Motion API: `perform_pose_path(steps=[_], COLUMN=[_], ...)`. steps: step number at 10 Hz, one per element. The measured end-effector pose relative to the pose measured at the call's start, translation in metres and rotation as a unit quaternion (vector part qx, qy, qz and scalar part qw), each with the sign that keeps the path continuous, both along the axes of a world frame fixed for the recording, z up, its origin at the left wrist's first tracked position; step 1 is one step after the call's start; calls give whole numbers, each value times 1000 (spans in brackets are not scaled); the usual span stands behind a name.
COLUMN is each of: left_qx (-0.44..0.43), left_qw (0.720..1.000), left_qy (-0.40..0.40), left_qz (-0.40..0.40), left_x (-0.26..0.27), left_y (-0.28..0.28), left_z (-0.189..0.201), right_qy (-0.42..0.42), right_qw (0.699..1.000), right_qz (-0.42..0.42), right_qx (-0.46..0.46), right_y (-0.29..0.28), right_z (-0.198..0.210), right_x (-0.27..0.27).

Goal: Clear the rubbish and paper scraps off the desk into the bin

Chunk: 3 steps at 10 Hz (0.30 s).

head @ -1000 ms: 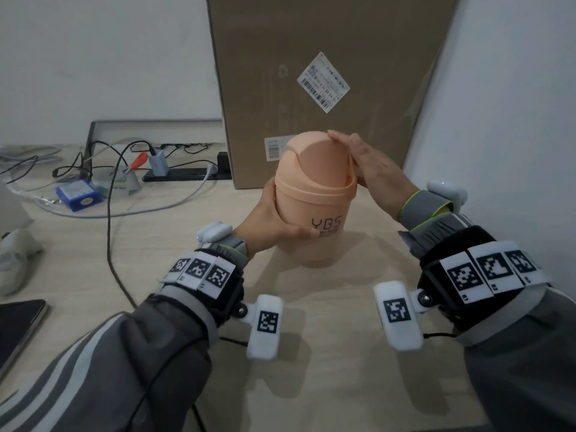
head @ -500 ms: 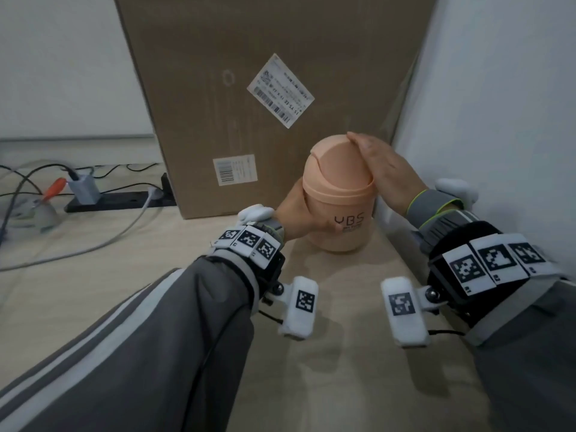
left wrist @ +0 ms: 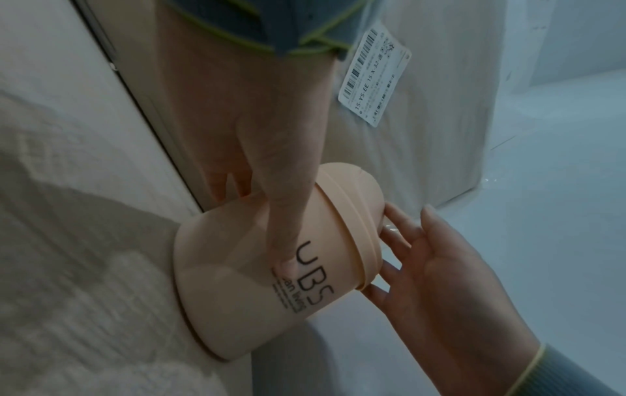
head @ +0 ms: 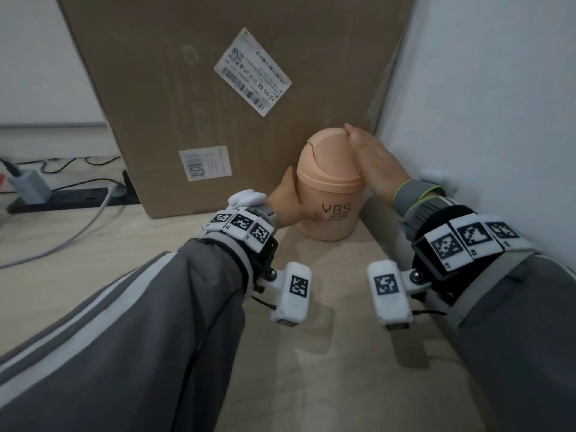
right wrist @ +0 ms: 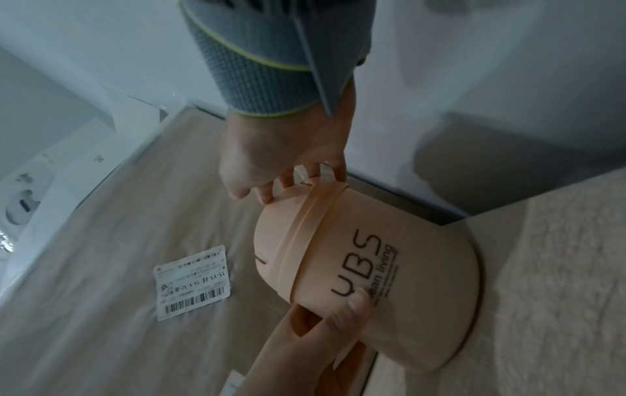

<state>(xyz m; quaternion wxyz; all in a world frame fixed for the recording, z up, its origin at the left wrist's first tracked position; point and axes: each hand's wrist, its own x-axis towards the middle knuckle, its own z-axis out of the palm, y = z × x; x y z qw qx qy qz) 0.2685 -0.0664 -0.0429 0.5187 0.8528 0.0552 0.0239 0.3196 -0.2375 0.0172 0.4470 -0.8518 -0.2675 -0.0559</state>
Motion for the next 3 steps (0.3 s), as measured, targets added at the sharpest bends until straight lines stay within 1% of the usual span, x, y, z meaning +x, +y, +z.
perform_pose_path(steps=[1,2,3], left_qx=[59,66,69], left_qw=[997,994,991], left_qy=[-20,-50,-74], left_qz=[49,74,88], left_x=[-27,-50,-86], left_y=[4,13,19], left_z=[19,41,78], right_qy=[4,-11,-13], right_qw=[1000,998,997], right_qz=[-22,-54,-67], right_qx=[-17,-4,26], right_y=[-1,0,-3], right_z=[13,25,58], right_x=[-19,-36,-79])
